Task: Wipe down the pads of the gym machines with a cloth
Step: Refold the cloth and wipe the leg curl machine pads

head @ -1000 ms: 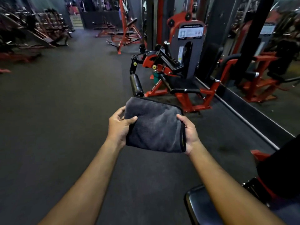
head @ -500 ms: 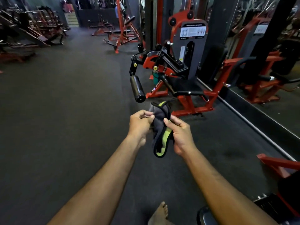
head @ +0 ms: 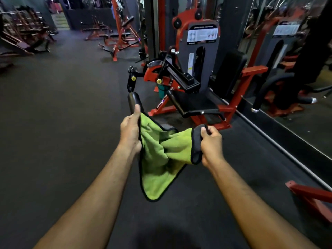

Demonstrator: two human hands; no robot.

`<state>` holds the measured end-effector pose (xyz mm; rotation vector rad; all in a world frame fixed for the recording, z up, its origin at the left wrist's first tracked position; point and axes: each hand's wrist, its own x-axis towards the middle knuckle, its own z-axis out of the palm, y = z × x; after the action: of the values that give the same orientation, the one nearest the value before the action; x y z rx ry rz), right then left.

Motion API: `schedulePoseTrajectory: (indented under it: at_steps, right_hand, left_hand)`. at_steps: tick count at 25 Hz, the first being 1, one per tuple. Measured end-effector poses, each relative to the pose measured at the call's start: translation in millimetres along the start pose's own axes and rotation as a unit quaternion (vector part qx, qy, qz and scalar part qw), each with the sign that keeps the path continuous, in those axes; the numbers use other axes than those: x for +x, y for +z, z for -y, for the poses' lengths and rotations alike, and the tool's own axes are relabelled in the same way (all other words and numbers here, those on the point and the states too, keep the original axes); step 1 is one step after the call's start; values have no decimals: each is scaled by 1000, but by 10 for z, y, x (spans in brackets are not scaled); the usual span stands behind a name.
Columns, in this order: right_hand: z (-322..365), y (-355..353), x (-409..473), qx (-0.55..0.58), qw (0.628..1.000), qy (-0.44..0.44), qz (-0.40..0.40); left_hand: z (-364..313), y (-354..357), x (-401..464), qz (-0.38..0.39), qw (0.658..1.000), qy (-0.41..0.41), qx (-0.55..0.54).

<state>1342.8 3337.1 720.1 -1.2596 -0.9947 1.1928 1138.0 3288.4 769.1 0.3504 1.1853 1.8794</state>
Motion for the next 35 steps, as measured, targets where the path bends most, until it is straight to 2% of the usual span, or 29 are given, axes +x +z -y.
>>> schedulePoseTrajectory:
  at_steps: [2,3,4,5,6,7,8,9,10,11,12,13,14,15,16,18,19,20,21,22,23,27,28,30,31,32,33,35]
  right_hand:
    - [93,1,288,32,999,34,-6]
    - [160,-1,394,57,997,51,-11]
    - [215,-1,489,85,994,65,-13]
    - [281,16,587,109,991,72,-5]
    - [377,56,679,129,989,75,17]
    - [489,131,771,144,985,73,60]
    - [598,239,899,152,980,71,107]
    - [677,355,1066,164,974,74,140]
    - [760,457,1225,185,968,80,152]
    - [826,530,1390,216,961,86,147]
    - [846,562,1590,251,955,85,134]
    - [835,564,1809,281,948,77,124]
    - [806,537,2013,289,949,62,114]
    - [748,508,2211,275,955,34,102]
    - [642,506,2447,238,967,4,89]
    - [493,594,2847,150,986,22,63]
    - [452,666,2991,109,988,68,80]
    - [429,732,3103,101,975,145,134]
    - [428,800,3202,133,946,223,193]
    - [462,844,3254,171,922,263,226]
    - [457,866,3357,196,915,268,229]
    - [528,830,4046,237,944,213,86]
    - [556,752,4234,247,945,210,49]
    - [650,570,4573,218,955,199,-16]
    - [686,469,4745,176,965,186,-49]
    - [711,348,4971,132,974,163,-86]
    - [741,237,5203,95,978,138,-126]
    - [824,25,5732,58,973,93,-201]
  left_hand:
    - [82,203,226,5,1000,16,18]
    - [148,270,369,-9,997,35,69]
    - [193,317,466,-53,979,77,182]
    - [249,343,570,-101,919,138,355]
    - [323,369,662,-85,831,187,516]
    - [429,410,755,1,748,217,627]
    - [541,499,835,120,689,215,682]
    - [669,593,928,230,675,184,677]
    - [760,691,998,301,708,143,622]
    - [843,740,1130,335,779,106,519]
    - [871,791,1258,338,860,43,380]
    - [880,858,1434,316,918,-49,236]
    - [866,944,1605,309,935,-140,105]
    - [843,1035,1775,320,927,-195,-1]
    - [827,1157,1964,332,916,-214,-77]
    - [787,1459,2315,347,901,-211,-153]
    - [793,1599,2484,351,896,-218,-164]
    - [792,1737,2625,363,887,-234,-161]
    - [797,1870,2773,368,883,-251,-146]
    - [778,1993,2893,364,886,-264,-118]
    - [793,2109,3061,349,894,-272,-77]
    - [1051,2657,3828,298,898,-320,53]
    - [1177,2747,3947,293,887,-348,82]
    - [1419,2903,4092,323,837,-418,143]
    - [1548,2997,4167,336,834,-409,153]
    - [1692,3148,4272,342,848,-379,146]
    - [1846,3340,4393,328,875,-330,133]
    - [2084,3810,4578,272,924,-236,127]
